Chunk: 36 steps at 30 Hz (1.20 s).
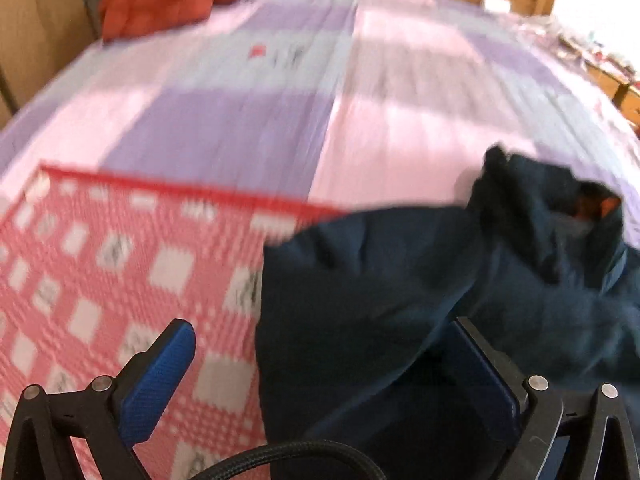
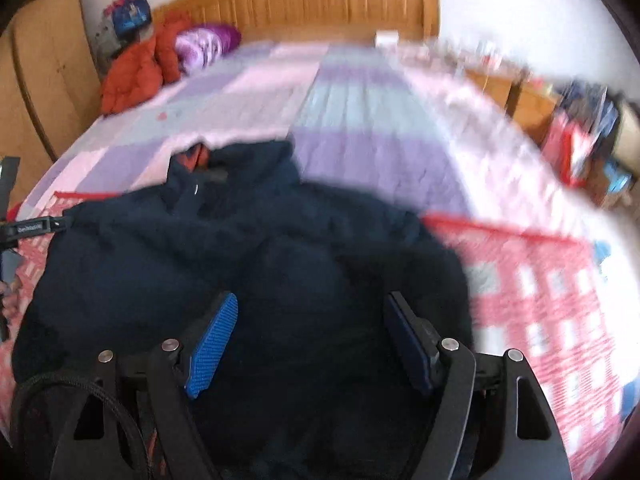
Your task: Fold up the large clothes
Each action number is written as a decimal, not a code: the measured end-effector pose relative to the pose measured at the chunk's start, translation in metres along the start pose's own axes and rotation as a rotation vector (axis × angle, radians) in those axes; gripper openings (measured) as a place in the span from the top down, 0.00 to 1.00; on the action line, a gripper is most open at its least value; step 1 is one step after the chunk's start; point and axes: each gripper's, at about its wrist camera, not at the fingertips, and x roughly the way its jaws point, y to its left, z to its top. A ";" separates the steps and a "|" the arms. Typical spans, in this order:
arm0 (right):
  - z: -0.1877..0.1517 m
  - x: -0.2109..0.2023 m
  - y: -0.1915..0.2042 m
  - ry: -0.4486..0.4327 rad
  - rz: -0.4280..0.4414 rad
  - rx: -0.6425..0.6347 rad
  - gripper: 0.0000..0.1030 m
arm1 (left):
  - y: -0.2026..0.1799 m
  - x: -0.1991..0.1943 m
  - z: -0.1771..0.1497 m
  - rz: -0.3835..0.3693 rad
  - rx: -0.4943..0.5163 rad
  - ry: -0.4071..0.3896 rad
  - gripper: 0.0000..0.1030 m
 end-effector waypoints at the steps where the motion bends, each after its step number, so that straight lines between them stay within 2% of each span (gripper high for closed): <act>1: -0.001 0.005 -0.007 0.014 -0.035 0.011 0.24 | -0.004 0.001 0.004 0.014 0.017 -0.014 0.00; 2: -0.002 0.016 -0.014 0.061 -0.037 0.032 0.24 | -0.006 0.008 0.006 0.036 0.026 0.000 0.00; 4: -0.010 0.041 -0.027 0.135 -0.007 0.073 0.23 | -0.009 0.037 0.005 0.056 0.040 0.102 0.00; 6: -0.013 0.048 -0.034 0.133 0.007 0.090 0.23 | -0.010 0.056 -0.003 0.049 0.051 0.154 0.00; 13: -0.022 0.067 -0.052 0.128 0.074 0.133 0.23 | -0.005 0.063 -0.010 0.021 0.029 0.148 0.00; 18: -0.022 0.061 -0.048 0.130 0.058 0.113 0.24 | -0.008 0.015 -0.010 0.017 0.044 0.066 0.00; 21: -0.020 0.030 -0.040 0.083 0.009 0.079 0.24 | -0.013 -0.023 -0.027 -0.017 0.116 -0.002 0.00; 23: -0.027 0.004 -0.034 0.038 0.003 0.062 0.24 | -0.015 -0.032 -0.040 -0.030 0.148 -0.003 0.00; 25: -0.037 -0.006 -0.033 0.046 -0.010 0.053 0.24 | -0.018 -0.030 -0.053 -0.030 0.166 0.021 0.00; 27: -0.051 -0.001 -0.040 0.095 -0.010 0.070 0.24 | -0.016 -0.021 -0.062 -0.021 0.172 0.034 0.00; 29: -0.065 0.017 -0.054 0.158 0.018 0.142 0.23 | -0.012 -0.010 -0.065 -0.039 0.146 0.046 0.00; 31: -0.070 0.028 -0.062 0.170 0.023 0.190 0.11 | -0.010 0.005 -0.065 -0.023 0.131 0.058 0.00; 33: -0.073 0.038 -0.066 0.177 0.020 0.205 0.05 | -0.011 0.013 -0.066 -0.019 0.127 0.067 0.00; 36: -0.069 0.036 -0.061 0.171 -0.009 0.171 0.05 | -0.013 0.005 -0.063 0.007 0.133 0.071 0.00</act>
